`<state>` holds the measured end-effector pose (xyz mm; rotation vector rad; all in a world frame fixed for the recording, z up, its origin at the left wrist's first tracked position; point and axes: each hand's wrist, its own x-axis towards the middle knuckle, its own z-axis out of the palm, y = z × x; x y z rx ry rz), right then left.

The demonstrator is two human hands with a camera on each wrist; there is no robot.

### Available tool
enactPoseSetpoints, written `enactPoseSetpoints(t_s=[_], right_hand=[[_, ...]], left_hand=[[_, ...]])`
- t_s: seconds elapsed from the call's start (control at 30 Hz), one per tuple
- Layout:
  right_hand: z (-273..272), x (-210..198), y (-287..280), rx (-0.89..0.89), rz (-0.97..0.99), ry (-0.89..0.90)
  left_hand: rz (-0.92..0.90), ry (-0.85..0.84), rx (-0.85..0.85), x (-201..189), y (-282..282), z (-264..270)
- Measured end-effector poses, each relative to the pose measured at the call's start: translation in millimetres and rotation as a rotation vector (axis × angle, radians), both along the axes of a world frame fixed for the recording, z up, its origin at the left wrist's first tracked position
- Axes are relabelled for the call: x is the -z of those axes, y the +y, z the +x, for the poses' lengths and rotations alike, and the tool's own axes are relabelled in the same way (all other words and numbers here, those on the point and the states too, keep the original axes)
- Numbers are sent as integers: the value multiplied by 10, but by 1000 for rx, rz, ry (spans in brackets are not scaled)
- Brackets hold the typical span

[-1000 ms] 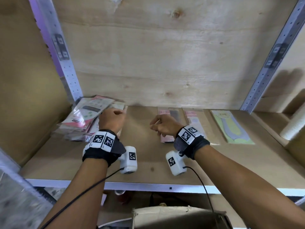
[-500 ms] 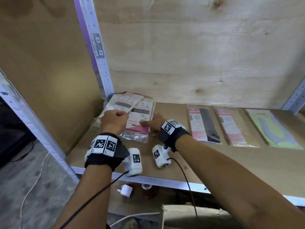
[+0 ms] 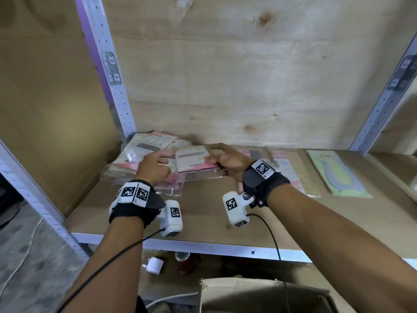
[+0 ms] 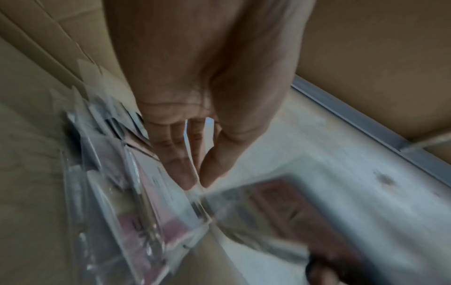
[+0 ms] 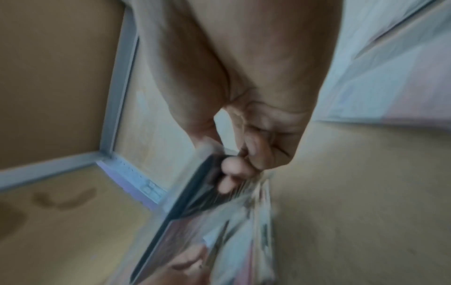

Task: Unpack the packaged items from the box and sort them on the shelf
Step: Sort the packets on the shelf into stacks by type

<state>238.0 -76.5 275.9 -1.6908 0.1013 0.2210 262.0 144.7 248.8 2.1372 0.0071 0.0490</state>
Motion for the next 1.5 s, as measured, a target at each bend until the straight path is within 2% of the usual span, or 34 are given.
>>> enactPoseSetpoints(t_s=[0.1,0.17,0.33,0.43,0.53,0.67,0.73,0.83,0.9,1.03,1.13,1.2,1.27,1.4,1.5], right_hand=[[-146,-252,-223,-7,169,12],[-212,-382,-332,-36,242,39],[-279,-508,-628,-24,394,22],[-301,-505,-781,39,426,11],[-337,-435,-877,59,311,4],[-410,-273,-907,-39,-224,4],[-447,-209,-904,-79,-378,28],[-466,-153,-944,-126,-309,40],[-489,-154,-993,-185,-243,64],[-515,-164,-1075,-291,-303,136],[-492,-123,-1127,-309,-374,153],[-473,-91,-1158,-308,-420,162],[-459,-46,-1195,-319,-445,179],[-425,3,-1241,-273,-460,158],[-389,-52,-1262,-284,-515,149]], left_hand=[[152,-97,142,-57,-285,-93],[172,-227,141,-117,-449,-146],[87,-438,89,-261,-740,-195],[-45,-443,141,-250,-864,-204],[-191,-352,233,-160,-966,-166],[-358,-227,267,-64,-1067,-87],[-421,-127,254,-19,-1102,-81],[-473,55,243,64,-1123,-56],[-521,110,222,73,-1105,-32],[-653,83,41,58,-965,67],[-786,-5,-103,80,-851,97],[-778,-68,-173,94,-802,95],[-710,-88,-172,111,-767,93],[-394,-124,-67,178,-722,83],[-233,-142,-122,191,-711,112]])
